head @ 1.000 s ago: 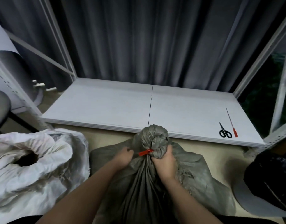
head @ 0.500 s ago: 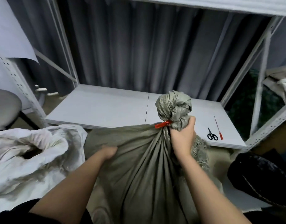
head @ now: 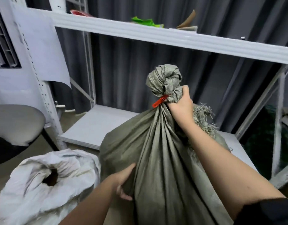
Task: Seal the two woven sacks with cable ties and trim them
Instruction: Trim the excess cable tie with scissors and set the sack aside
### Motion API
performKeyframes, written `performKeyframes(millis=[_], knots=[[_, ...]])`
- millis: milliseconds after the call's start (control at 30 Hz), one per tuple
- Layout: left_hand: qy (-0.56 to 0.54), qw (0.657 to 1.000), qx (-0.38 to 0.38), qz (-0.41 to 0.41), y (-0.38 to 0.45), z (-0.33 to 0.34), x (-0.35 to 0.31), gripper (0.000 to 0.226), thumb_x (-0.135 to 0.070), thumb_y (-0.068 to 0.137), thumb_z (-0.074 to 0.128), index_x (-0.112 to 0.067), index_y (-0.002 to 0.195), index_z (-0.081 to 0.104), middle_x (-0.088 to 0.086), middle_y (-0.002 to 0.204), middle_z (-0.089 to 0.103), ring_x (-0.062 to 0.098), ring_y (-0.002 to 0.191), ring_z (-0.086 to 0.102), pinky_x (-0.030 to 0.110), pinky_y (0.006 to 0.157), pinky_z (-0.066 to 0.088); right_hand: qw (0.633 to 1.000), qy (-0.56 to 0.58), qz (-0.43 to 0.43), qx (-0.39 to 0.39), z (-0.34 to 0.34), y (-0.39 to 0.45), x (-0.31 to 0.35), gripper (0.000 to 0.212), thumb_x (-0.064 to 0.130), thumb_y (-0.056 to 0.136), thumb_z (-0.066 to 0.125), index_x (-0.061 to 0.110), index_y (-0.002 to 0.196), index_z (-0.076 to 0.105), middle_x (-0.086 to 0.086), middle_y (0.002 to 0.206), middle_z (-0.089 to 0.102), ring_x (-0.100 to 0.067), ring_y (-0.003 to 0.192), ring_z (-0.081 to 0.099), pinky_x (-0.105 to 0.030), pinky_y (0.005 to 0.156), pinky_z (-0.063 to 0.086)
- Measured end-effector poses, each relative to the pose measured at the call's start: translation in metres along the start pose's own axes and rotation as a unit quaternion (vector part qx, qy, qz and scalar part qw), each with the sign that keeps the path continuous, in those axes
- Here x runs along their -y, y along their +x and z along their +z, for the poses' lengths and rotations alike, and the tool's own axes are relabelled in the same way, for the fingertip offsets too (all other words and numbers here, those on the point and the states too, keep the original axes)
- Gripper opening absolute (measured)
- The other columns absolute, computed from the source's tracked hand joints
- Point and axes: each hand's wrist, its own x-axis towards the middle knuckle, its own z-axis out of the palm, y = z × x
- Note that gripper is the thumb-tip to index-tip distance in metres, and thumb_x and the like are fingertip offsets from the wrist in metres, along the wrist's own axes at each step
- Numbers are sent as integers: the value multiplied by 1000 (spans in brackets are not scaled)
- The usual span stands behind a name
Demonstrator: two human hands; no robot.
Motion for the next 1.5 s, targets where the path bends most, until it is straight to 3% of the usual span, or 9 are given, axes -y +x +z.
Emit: performKeyframes(millis=[167,500,633,933,1033,1100,1200,1367,1500], knots=[[-154,988,12,30,24,-18,-30,68,-69,69,61,-16,110,63,9,107,65,27,97,61,37,70,53,995,-3,-59,77,62,49,19,41,35,69,71,23,91,39,2,81,66,-26,81,63,-44,77,52],[-445,882,18,154,87,-62,-118,75,-38,75,72,-14,140,42,18,137,51,27,123,52,33,106,40,971,-28,-129,201,189,137,4,35,30,77,69,22,94,39,-2,87,64,-26,85,61,-40,76,50],[-423,866,15,267,100,-91,-175,87,-35,87,62,-41,149,2,22,152,27,28,141,31,35,112,29,958,-68,-169,223,247,146,-3,32,22,79,66,24,93,37,-2,90,64,-30,88,60,-41,74,49],[-60,926,-190,321,102,-177,-213,77,-27,92,57,-17,151,8,2,140,45,17,127,46,14,100,30,962,-102,-183,175,352,164,-9,48,3,74,64,17,117,48,-6,127,51,-30,115,51,-45,97,43],[116,853,-357,364,101,-211,-188,49,-24,90,54,-17,137,43,-1,109,56,13,99,56,26,99,43,970,-66,-150,180,376,156,-7,53,2,75,65,17,122,48,-5,136,40,-30,120,47,-46,100,43],[258,738,-486,392,99,-233,-164,27,-27,86,48,-18,108,61,-1,98,60,17,92,59,35,89,46,976,-48,-121,173,384,154,-9,53,2,76,65,18,124,49,-5,137,38,-31,121,47,-46,101,43],[402,591,-590,375,96,-258,-132,57,-52,68,54,-19,114,55,3,110,55,24,102,57,36,89,37,981,-38,-107,159,387,158,-11,52,2,77,64,17,125,49,-8,136,38,-32,120,47,-45,103,41],[340,797,-499,10,103,-278,-104,133,-72,53,66,-33,147,-21,10,157,-19,42,144,3,57,113,8,984,-38,-95,144,387,157,-11,53,4,80,62,18,129,49,-8,136,35,-31,115,51,-40,100,43],[325,811,-485,-40,110,-289,-104,83,-63,73,56,-30,143,24,13,150,25,33,128,45,43,100,40,983,-31,-61,172,392,150,-20,62,12,88,60,16,141,30,-12,139,38,-38,108,56,-44,94,46]])
